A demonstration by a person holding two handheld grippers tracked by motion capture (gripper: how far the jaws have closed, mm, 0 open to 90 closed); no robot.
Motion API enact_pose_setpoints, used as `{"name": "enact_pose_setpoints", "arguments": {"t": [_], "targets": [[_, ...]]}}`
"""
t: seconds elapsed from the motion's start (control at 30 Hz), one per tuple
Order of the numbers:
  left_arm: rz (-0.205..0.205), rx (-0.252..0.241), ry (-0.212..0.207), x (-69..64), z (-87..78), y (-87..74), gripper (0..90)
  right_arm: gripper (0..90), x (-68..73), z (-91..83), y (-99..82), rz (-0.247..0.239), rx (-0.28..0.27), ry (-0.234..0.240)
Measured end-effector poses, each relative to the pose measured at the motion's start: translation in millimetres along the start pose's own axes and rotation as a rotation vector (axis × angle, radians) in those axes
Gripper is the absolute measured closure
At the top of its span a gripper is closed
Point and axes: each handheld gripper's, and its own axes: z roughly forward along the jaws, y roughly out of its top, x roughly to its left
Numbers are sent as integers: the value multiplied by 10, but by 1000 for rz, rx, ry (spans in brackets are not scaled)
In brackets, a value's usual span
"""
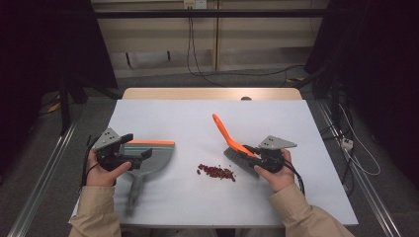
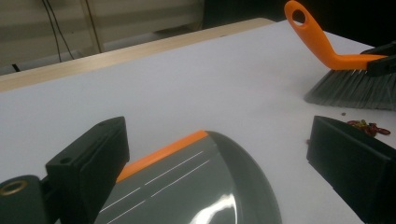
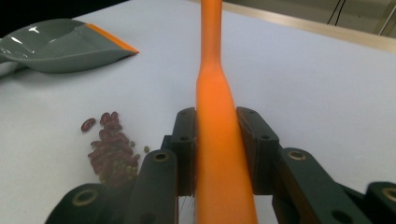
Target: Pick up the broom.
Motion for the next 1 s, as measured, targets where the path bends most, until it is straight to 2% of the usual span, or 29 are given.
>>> {"name": "enact_pose_setpoints", "arguments": {"t": [0.1, 0.33, 0.57, 0.63, 0.73, 0.9, 1.0], "targets": [[-5, -2, -11, -36, 19, 6, 56, 655, 31, -17, 39, 0, 27, -17], [27, 14, -43, -108, 76, 16, 56, 643, 108, -25, 223, -31, 80, -60], [30, 13, -62, -163, 109, 17, 56, 686, 130, 36, 353, -61, 208, -107], [45, 20, -69, -175, 123, 18, 56, 690, 134, 47, 395, -63, 256, -115], [45, 20, -73, -187, 134, 20, 56, 695, 149, 60, 466, -93, 333, -130], [44, 13, -78, -193, 139, 24, 56, 700, 166, 57, 507, -74, 402, -145], [47, 15, -85, -200, 157, 25, 56, 707, 166, 25, 533, -24, 452, -149]]}}
